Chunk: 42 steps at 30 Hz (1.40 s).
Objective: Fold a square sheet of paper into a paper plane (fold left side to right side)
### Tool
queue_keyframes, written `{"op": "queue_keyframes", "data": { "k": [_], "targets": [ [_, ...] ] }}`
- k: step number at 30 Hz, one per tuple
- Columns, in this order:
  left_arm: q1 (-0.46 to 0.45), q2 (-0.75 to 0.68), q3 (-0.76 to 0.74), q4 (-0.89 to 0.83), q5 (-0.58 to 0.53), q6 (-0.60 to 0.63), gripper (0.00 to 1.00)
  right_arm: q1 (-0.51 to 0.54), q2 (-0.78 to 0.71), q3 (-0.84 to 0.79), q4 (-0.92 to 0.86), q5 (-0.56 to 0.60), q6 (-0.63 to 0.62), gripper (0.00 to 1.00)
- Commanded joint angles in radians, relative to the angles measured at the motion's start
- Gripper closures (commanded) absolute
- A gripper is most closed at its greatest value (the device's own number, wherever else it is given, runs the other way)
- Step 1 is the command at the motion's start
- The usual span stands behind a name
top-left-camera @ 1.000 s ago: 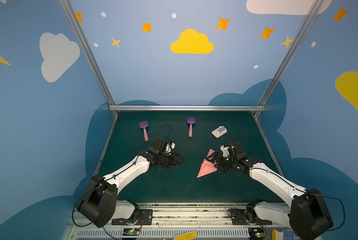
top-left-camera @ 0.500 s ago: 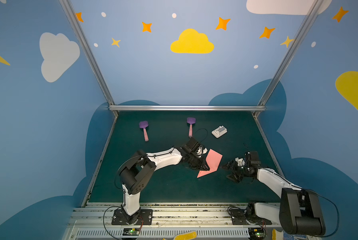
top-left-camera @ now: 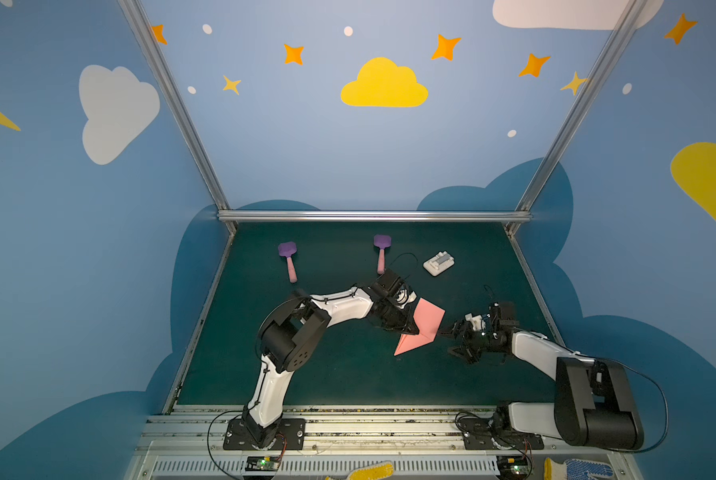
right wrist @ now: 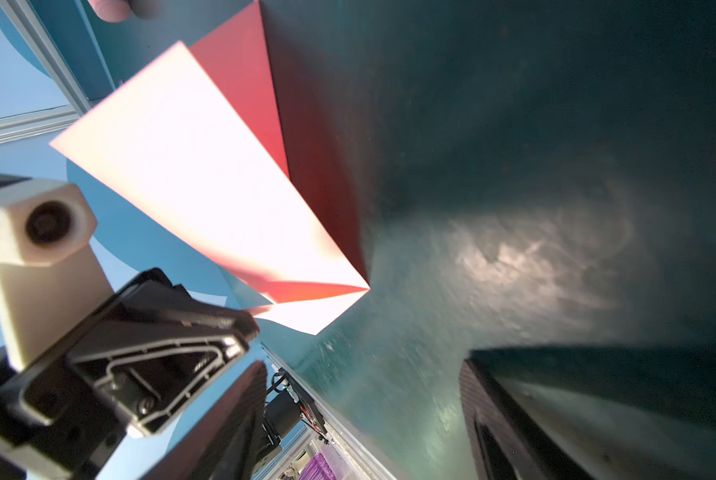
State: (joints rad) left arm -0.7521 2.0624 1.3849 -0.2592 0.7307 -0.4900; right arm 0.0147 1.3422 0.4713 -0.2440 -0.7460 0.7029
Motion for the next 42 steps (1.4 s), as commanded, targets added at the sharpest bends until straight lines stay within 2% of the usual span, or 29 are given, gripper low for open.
{"op": "queue_keyframes", "data": {
  "k": [1, 9, 17, 25, 33, 42],
  "targets": [
    [0.023, 0.041, 0.034, -0.047, 0.016, 0.051, 0.88, 0.0, 0.018, 0.018, 0.032, -0.026, -0.008, 0.26],
    [0.06, 0.099, 0.042, -0.052, 0.022, 0.074, 0.89, 0.011, 0.034, 0.025, 0.054, -0.056, -0.011, 0.27],
    [0.076, 0.1, 0.011, -0.023, 0.036, 0.072, 0.9, 0.085, 0.103, 0.048, 0.133, -0.046, 0.036, 0.28],
    [0.081, 0.099, -0.023, -0.004, 0.039, 0.074, 0.92, 0.136, 0.188, 0.081, 0.221, -0.023, 0.084, 0.37],
    [0.091, 0.101, -0.032, 0.0, 0.049, 0.08, 0.93, 0.151, 0.262, 0.113, 0.258, -0.002, 0.081, 0.57],
    [0.116, 0.078, -0.024, -0.005, 0.06, 0.092, 0.92, 0.154, 0.283, 0.12, 0.27, -0.014, 0.079, 0.97]
  ]
}}
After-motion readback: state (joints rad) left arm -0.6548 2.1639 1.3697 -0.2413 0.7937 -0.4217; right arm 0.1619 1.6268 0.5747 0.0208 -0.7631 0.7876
